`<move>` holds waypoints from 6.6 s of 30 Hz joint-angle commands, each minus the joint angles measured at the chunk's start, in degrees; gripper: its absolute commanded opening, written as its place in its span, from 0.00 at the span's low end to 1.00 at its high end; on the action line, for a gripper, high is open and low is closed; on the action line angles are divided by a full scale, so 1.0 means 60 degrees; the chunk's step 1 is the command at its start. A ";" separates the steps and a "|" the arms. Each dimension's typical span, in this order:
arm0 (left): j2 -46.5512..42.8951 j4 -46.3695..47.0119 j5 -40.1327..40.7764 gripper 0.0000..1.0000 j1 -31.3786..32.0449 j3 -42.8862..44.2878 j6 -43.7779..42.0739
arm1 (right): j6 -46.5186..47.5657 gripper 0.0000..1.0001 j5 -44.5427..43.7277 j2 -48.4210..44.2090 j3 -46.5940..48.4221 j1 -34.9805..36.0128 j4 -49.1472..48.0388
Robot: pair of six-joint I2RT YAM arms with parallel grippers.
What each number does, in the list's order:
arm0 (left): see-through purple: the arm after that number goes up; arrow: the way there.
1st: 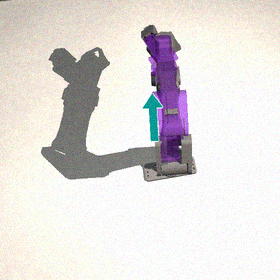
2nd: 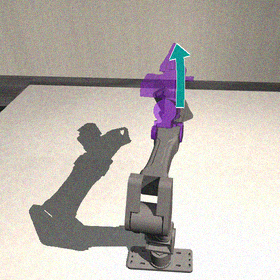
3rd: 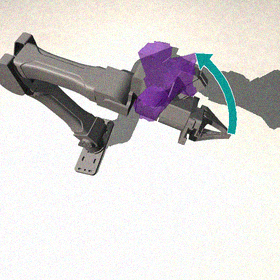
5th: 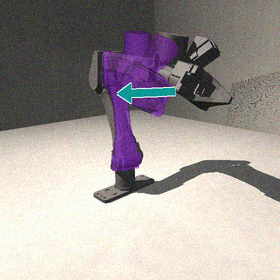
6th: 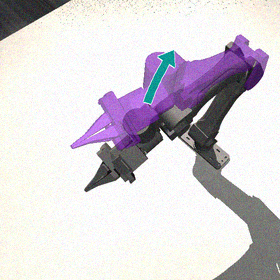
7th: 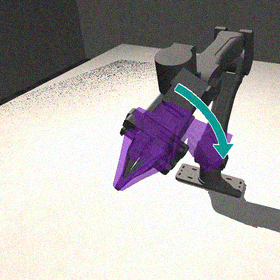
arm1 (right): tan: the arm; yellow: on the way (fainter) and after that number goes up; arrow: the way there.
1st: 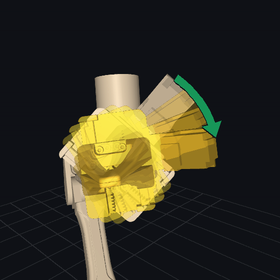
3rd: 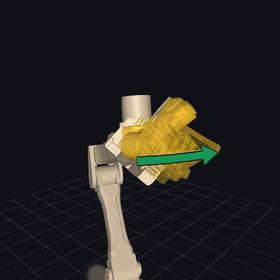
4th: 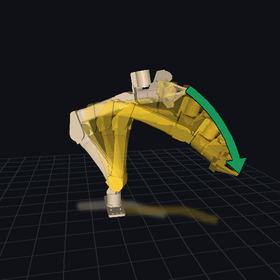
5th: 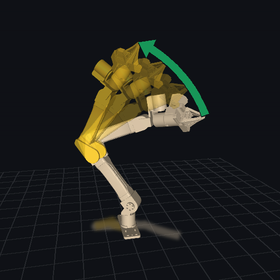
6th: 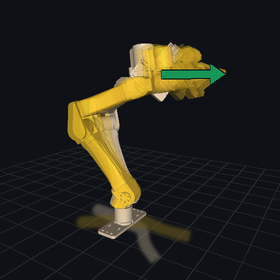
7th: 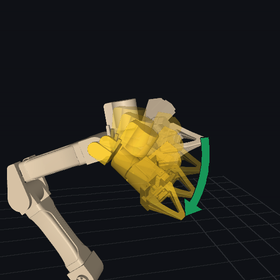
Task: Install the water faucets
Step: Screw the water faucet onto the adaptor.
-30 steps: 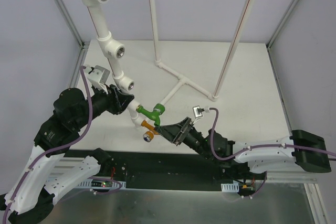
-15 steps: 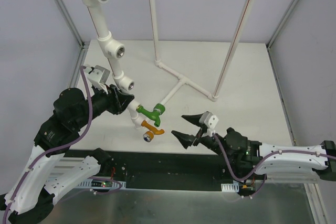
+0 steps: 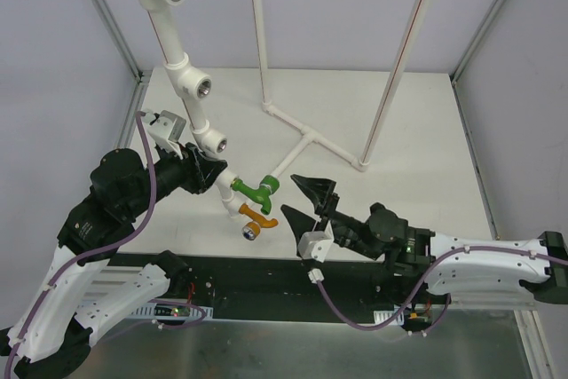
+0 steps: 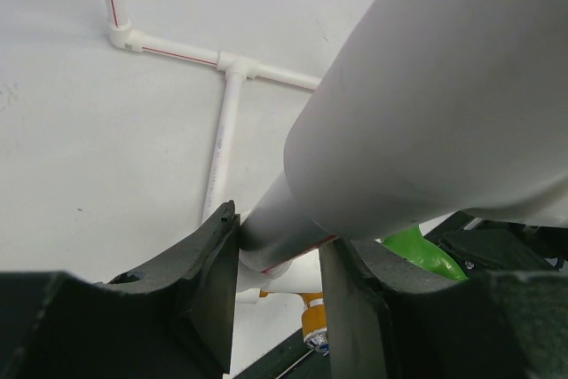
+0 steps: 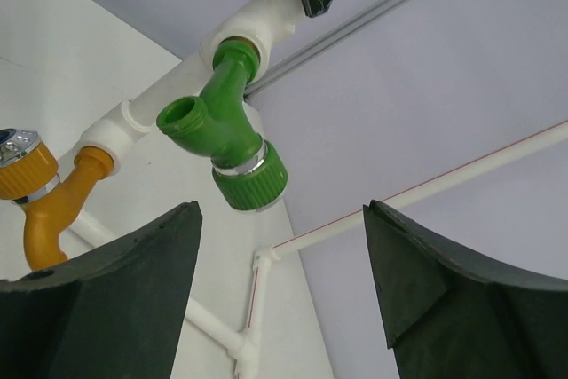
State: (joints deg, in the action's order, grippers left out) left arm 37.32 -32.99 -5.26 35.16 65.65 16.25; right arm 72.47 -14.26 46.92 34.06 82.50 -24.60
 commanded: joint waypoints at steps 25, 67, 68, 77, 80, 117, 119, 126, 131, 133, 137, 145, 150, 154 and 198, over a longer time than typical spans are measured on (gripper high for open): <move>-0.0024 -0.0390 -0.0838 0.00 0.0015 -0.0424 0.0939 | -0.1747 0.35 0.1058 0.3928 0.0535 -0.0962 -0.4744; 0.0064 -0.0258 -0.0940 0.00 0.0015 -0.0409 0.1159 | -2.4589 0.43 -0.5490 0.3137 -0.0081 0.1822 -0.6796; 0.0064 -0.0258 -0.0926 0.00 0.0029 -0.0394 0.1159 | -2.4428 0.46 -0.5446 0.3196 -0.0140 0.1807 -0.7001; 0.0181 -0.0185 -0.0926 0.00 0.0015 -0.0394 0.1188 | -2.3255 0.99 -0.5357 0.2788 -0.1237 0.1821 -0.7854; 0.0225 -0.0185 -0.0926 0.00 0.0029 -0.0394 0.1173 | -2.3021 0.99 -0.5547 0.2144 -0.1706 0.1851 -0.7139; 0.0269 -0.0112 -0.1101 0.00 0.0015 -0.0248 0.1247 | 0.1984 0.99 -0.0685 0.1057 0.1588 0.1748 0.1492; 0.0211 -0.0112 -0.1087 0.00 0.0015 -0.0277 0.1232 | 0.2087 0.99 -0.0670 0.1233 0.1661 0.1748 0.1551; 0.0210 -0.0097 -0.1101 0.00 0.0015 -0.0321 0.1276 | 0.2146 0.94 -0.0758 0.1643 0.1734 0.1734 0.1171; 0.0225 -0.0112 -0.1116 0.00 0.0015 -0.0336 0.1305 | 0.2029 0.86 -0.0933 0.2301 0.1910 0.1734 0.0498; 0.0196 -0.0097 -0.1101 0.00 0.0015 -0.0336 0.1320 | 0.2029 0.83 -0.1079 0.2565 0.2056 0.1719 0.0351; 0.0123 -0.0112 -0.1102 0.00 0.0015 -0.0365 0.1320 | 0.1547 0.63 -0.1401 0.2976 0.2291 0.1587 0.0102; -0.0068 -0.0112 -0.1014 0.00 0.0015 -0.0409 0.1291 | -0.0602 0.02 -0.2426 0.3357 0.1985 0.1514 -0.1213; 0.0005 -0.0112 -0.1057 0.00 0.0015 -0.0409 0.1291 | -0.4132 0.00 -0.3789 0.3635 0.1677 0.1514 -0.2023; 0.0137 -0.0112 -0.1087 0.00 0.0015 -0.0409 0.1291 | -0.7923 0.00 -0.4521 0.3636 0.1340 0.1514 -0.2608; 0.0503 0.0094 -0.1189 0.00 0.0015 -0.0321 0.1437 | -0.6672 0.82 -0.4100 -0.1857 -0.1490 0.1397 -0.0596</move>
State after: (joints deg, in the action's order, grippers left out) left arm 37.93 -29.82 -11.51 35.53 64.05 19.31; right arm -19.81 -48.27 39.20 19.81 91.00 -41.28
